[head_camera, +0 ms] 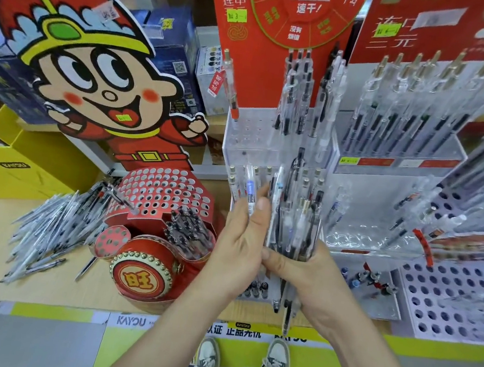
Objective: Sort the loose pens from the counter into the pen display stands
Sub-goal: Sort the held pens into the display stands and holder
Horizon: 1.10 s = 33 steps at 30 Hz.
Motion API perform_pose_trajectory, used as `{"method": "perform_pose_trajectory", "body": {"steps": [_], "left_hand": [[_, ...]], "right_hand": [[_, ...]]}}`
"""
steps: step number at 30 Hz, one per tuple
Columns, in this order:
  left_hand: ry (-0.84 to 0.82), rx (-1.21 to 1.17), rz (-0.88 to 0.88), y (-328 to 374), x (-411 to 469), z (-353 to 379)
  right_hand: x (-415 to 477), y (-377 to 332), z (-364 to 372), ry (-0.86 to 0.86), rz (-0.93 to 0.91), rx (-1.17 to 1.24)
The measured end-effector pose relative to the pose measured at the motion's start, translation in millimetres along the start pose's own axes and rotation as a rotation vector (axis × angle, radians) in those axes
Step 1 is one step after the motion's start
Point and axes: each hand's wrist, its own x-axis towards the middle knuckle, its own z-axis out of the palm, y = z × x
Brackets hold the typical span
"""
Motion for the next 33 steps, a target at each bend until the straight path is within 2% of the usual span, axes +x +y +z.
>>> {"method": "perform_pose_trajectory", "body": {"steps": [3, 6, 10, 15, 19, 26, 33], "left_hand": [[-0.061, 0.024, -0.054, 0.2, -3.9, -0.4], [-0.087, -0.115, 0.002, 1.7, -4.7, -4.4], [0.045, -0.308, 0.048, 10.9, 1.9, -19.8], [0.139, -0.186, 0.132, 13.5, 0.6, -20.9], [0.261, -0.247, 0.217, 24.7, 5.4, -20.5], [0.158, -0.184, 0.284, 32.8, 20.6, -5.1], [0.046, -0.181, 0.307, 16.7, 25.7, 0.1]], "right_hand": [[-2.3, 0.1, -5.3, -0.036, 0.026, 0.013], [-6.9, -3.1, -12.9, -0.085, 0.02, 0.013], [-16.2, -5.8, -28.3, -0.131, 0.044, -0.043], [-27.6, -9.6, -43.9, -0.097, 0.114, -0.044], [-40.0, -15.7, -63.9, -0.035, 0.175, -0.11], [-64.2, -14.5, -89.1, 0.146, 0.185, -0.168], [-85.3, -2.9, -83.2, 0.229, 0.221, -0.016]]}}
